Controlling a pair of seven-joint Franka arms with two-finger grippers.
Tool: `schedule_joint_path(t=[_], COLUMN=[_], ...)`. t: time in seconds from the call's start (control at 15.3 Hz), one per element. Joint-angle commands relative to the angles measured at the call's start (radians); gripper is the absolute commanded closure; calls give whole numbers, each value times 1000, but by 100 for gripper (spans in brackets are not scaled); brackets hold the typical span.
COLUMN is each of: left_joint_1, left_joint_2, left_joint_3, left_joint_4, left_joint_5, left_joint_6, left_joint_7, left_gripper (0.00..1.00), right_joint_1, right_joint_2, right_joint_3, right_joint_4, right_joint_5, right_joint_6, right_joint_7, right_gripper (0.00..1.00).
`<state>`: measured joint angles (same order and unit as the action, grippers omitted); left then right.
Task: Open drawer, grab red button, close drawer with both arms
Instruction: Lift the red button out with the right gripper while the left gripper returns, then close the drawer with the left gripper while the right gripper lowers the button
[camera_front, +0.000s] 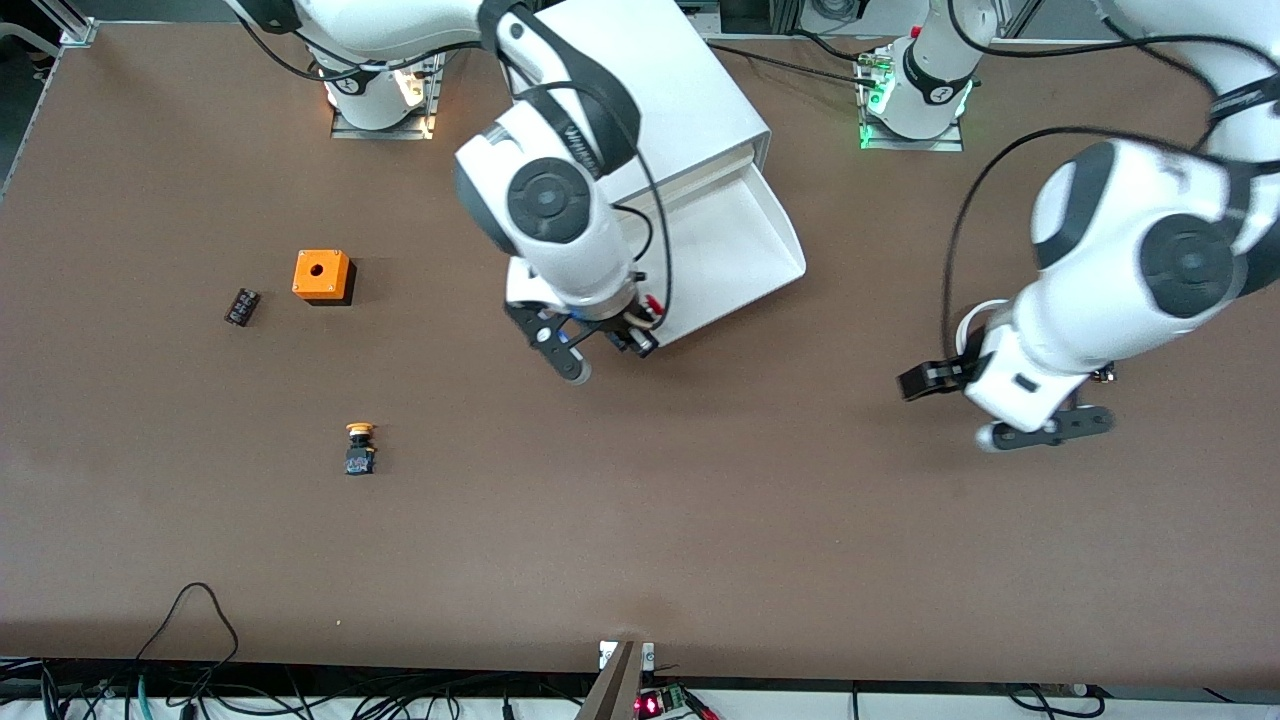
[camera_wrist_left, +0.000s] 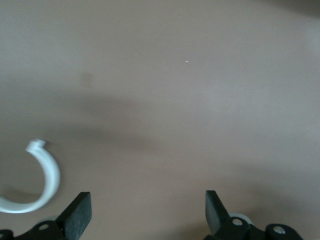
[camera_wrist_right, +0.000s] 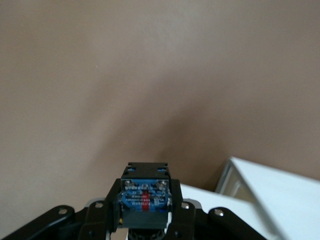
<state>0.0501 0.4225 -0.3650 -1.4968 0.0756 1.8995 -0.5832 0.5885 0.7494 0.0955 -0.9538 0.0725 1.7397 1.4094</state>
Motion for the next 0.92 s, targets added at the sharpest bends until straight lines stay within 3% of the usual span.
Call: schedule_joint_path(t=[0.0, 0.2, 0.52, 0.85], left_joint_1=[-45, -102, -170, -196], left_joint_2=[-21, -5, 19, 22], left_joint_3=[-11, -12, -11, -15], left_joint_4=[-109, -172, -279, -349], left_joint_5=[21, 46, 47, 47], left_joint_6=[102, 156, 304, 383], left_joint_7=[-156, -311, -397, -415], left_gripper=[0, 0, 0, 0], right_joint_1=[-62, -113, -216, -295], right_joint_2=[-24, -27, -35, -18], right_joint_3=[13, 12, 4, -3], right_joint_4=[18, 17, 3, -120], right_joint_5=[26, 30, 12, -68], right_joint_6=[-54, -66, -69, 67], right_joint_7=[-192, -364, -721, -1012], right_gripper=[100, 100, 100, 100])
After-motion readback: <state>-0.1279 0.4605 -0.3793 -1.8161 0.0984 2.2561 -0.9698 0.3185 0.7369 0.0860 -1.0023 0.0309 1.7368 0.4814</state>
